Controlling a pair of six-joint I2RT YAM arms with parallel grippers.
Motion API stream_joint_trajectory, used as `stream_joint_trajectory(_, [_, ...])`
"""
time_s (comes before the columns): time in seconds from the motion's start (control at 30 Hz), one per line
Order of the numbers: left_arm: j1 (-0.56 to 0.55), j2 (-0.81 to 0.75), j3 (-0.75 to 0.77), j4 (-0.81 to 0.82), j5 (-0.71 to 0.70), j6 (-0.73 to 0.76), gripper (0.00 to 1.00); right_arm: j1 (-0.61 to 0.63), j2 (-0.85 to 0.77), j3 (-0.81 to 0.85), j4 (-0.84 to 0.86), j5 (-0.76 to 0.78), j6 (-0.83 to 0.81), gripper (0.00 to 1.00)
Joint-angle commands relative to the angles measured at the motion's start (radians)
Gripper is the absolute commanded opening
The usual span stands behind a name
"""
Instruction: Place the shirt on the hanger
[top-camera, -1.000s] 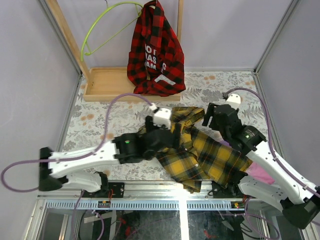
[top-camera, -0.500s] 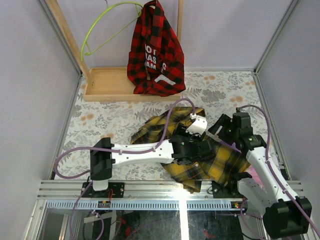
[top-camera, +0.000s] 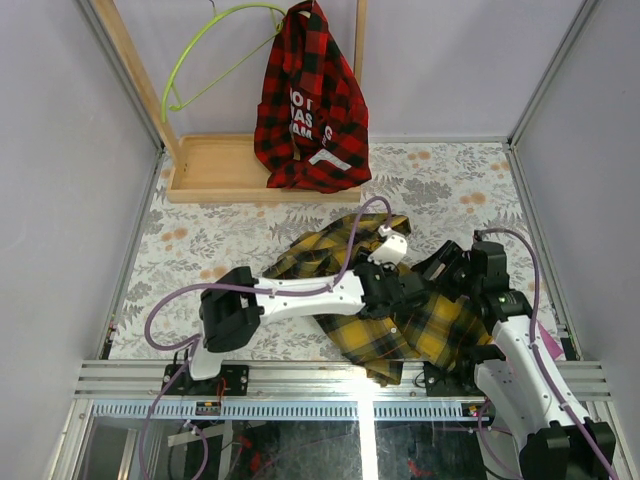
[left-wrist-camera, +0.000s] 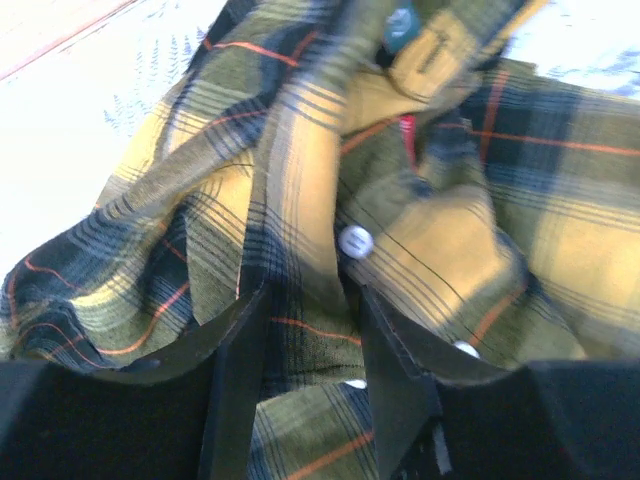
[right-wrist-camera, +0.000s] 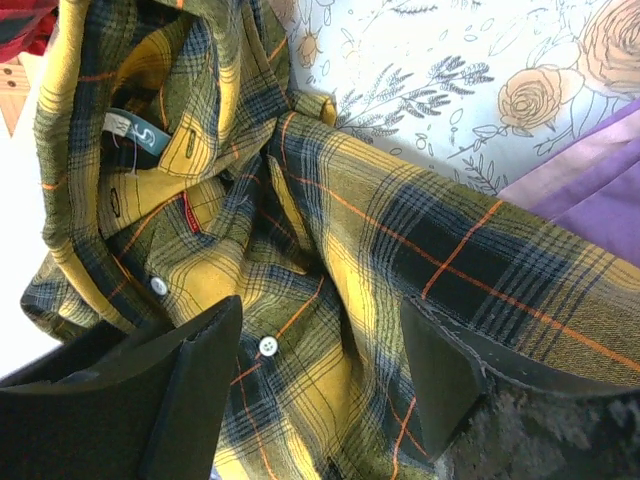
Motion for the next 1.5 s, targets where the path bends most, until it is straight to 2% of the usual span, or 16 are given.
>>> stream_joint_trajectory(0.0, [0.085,0.001,-0.050,0.008,-0.029,-0.003,0.33,-0.003,-0.020,-0.013,0.048,-0.083,0.039,0.71])
stream_joint_trajectory(0.17, [0.142,-0.067,-0.149,0.062,-0.016,0.036,0.01,-0.004,-0.016,0.008,0.029,-0.067,0.004,0.71])
stream_joint_trajectory(0.2, [0.150,-0.089,-0.166,0.067,-0.024,0.039,0.00,-0.003,-0.016,0.021,0.020,-0.059,-0.012,0.71])
stream_joint_trajectory(0.4, [0.196,-0.240,-0.238,0.073,-0.073,0.102,0.00,-0.003,-0.028,0.072,0.028,-0.050,-0.113,0.72])
stream_joint_trajectory(0.53, [0.261,-0.355,-0.277,0.080,-0.069,0.160,0.00,-0.003,-0.040,0.086,0.091,-0.087,-0.158,0.73])
stream_joint_trajectory(0.63, [0.332,-0.462,-0.343,0.166,0.011,0.252,0.00,-0.004,-0.036,0.092,0.141,-0.121,-0.175,0.74])
stream_joint_trajectory(0.7, [0.388,-0.530,-0.395,0.259,0.114,0.333,0.00,-0.003,-0.031,0.091,0.168,-0.142,-0.171,0.74])
stream_joint_trajectory(0.8, [0.467,-0.615,-0.456,0.339,0.266,0.435,0.00,-0.003,-0.035,0.031,0.311,-0.243,-0.116,0.74])
stream_joint_trajectory(0.93, [0.528,-0.666,-0.486,0.347,0.314,0.477,0.00,-0.004,-0.026,-0.075,0.518,-0.320,-0.027,0.76])
stream_joint_trajectory(1.0, [0.553,-0.679,-0.491,0.346,0.356,0.493,0.00,-0.003,0.026,-0.046,0.493,-0.406,-0.099,0.77])
stream_joint_trajectory(1.1, [0.583,-0.692,-0.503,0.358,0.451,0.506,0.00,-0.003,0.070,-0.016,0.450,-0.421,-0.146,0.78])
stream_joint_trajectory(1.23, [0.599,-0.691,-0.513,0.375,0.569,0.508,0.00,-0.002,0.038,0.002,0.434,-0.405,-0.197,0.81])
stream_joint_trajectory(1.37, [0.603,-0.711,-0.514,0.390,0.607,0.502,0.00,0.016,0.053,0.106,0.302,-0.373,-0.344,0.82])
stream_joint_trajectory(1.47, [0.606,-0.735,-0.509,0.403,0.626,0.501,0.00,0.063,0.059,0.165,0.269,-0.300,-0.401,0.83])
